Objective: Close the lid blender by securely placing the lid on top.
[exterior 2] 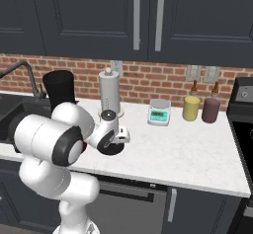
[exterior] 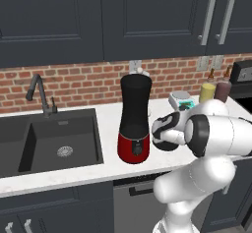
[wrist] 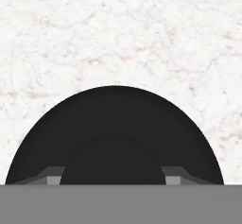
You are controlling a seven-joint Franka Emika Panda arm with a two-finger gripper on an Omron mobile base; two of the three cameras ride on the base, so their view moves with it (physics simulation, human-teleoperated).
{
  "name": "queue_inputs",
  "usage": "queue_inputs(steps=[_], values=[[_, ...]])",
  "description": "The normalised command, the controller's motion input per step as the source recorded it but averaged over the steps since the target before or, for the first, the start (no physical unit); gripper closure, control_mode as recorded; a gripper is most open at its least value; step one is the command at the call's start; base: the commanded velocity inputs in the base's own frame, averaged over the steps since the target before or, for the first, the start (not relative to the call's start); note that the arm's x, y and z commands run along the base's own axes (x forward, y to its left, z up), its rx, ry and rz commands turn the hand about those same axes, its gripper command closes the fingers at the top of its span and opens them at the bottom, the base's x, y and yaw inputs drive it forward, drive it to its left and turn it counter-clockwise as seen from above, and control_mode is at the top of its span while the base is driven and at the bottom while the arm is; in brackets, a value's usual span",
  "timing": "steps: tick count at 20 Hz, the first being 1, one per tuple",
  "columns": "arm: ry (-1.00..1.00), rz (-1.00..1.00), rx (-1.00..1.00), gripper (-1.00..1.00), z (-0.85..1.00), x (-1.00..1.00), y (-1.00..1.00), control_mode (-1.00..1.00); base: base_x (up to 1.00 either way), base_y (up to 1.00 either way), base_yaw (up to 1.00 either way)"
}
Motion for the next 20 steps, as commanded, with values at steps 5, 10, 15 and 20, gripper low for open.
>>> queue_inputs(steps=[5,10,15,20], values=[[0.00,0.00,0.00,1.00,0.50,-0.24,0.00,-1.00,0.00,0.00,0.00],[-0.05,0.00,0.01,1.00,0.98,-0.48,0.00,-1.00,0.00,0.00,0.00],[-0.09,-0.03,0.01,1.00,1.00,-0.56,-0.01,-1.00,0.00,0.00,0.00],[-0.10,-0.07,0.00,1.00,1.00,-0.58,0.00,-1.00,0.00,0.00,0.00]])
